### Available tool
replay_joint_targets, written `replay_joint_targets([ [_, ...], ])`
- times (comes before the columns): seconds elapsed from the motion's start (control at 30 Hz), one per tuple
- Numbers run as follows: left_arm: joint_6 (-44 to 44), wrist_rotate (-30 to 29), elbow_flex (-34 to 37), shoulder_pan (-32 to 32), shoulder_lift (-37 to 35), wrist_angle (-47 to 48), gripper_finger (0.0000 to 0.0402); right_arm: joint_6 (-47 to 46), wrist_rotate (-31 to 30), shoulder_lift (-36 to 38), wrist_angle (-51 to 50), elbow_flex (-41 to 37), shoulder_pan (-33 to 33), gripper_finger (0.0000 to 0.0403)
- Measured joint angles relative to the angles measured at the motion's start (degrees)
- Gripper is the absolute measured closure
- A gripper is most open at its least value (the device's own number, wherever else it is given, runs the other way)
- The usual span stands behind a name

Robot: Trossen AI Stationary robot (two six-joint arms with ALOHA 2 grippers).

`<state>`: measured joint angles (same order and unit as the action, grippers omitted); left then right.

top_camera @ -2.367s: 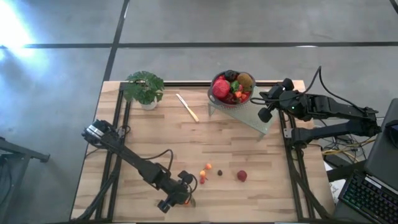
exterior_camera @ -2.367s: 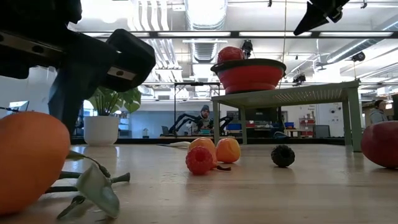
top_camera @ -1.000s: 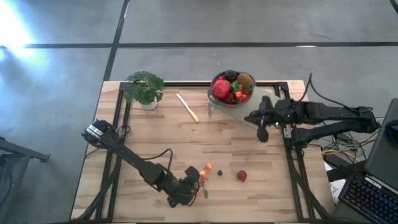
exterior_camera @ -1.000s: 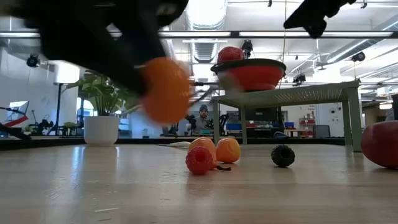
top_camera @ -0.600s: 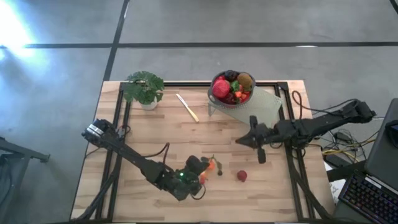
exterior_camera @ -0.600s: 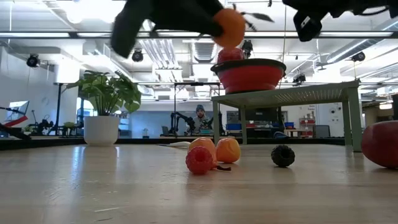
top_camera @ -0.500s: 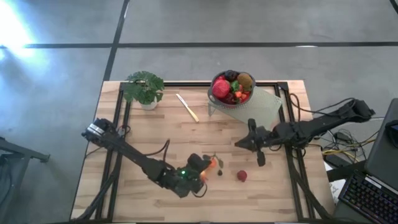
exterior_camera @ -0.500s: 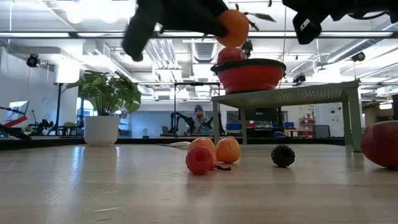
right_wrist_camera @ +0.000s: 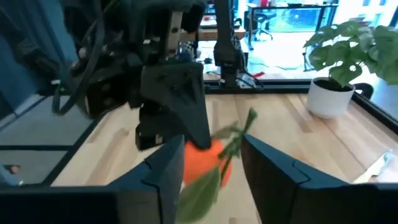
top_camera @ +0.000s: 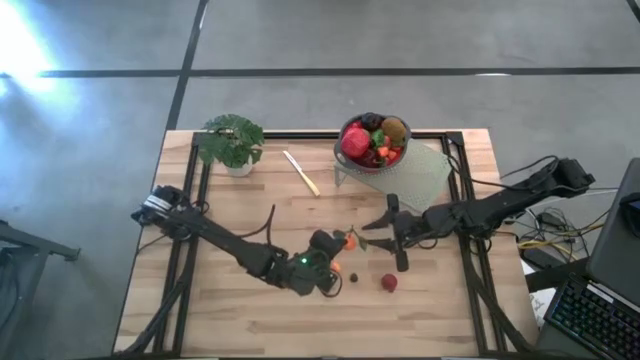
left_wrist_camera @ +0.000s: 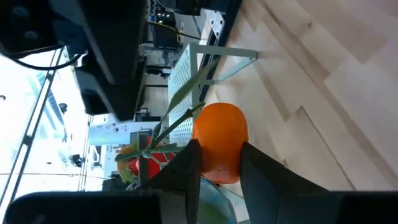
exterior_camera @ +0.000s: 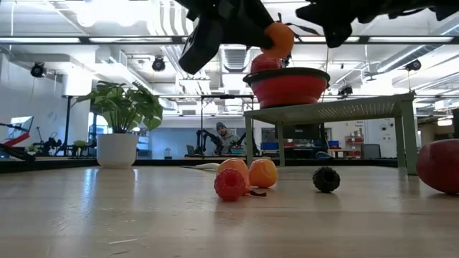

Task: Pick & Place Fruit
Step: Put the orange into the red gray colander on the shelf

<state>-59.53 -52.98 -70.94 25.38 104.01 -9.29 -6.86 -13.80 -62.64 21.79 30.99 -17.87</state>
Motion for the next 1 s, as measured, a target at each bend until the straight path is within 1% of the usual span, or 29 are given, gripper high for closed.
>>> replay_joint_targets([
  [0.17, -2.07, 0.01, 0.0, -0.15, 0.0, -0.17, 0.0307, 0.45, -2.85, -2.27, -0.05, 2.25, 0.02, 0.0222],
  [0.33, -4.77, 0.07, 0.0, -0.17, 0.0, -0.91, 0.0307, 0.38, -2.91, -3.75, -0.01, 3.79, 0.13, 0.022],
  [0.57, -9.71, 0.19, -0.02, -0.17, 0.0, -6.29, 0.0307, 1.31, -4.44, -4.58, -0.01, 4.37, 0.14, 0.0243],
  [0.7, -12.18, 0.53, -0.02, -0.26, 0.0, -7.66, 0.0307, 1.61, -5.42, -4.56, 0.43, 4.37, 0.13, 0.0261],
  [0.87, -12.5, 0.78, -0.02, -0.53, 0.0, -8.15, 0.0307, 3.09, -7.22, -4.49, 1.79, 4.34, 0.15, 0.0289],
  [1.0, -12.5, 0.86, -0.02, -0.79, 0.0, -8.1, 0.0307, 3.44, -7.22, -4.49, 1.78, 4.34, 0.15, 0.032],
])
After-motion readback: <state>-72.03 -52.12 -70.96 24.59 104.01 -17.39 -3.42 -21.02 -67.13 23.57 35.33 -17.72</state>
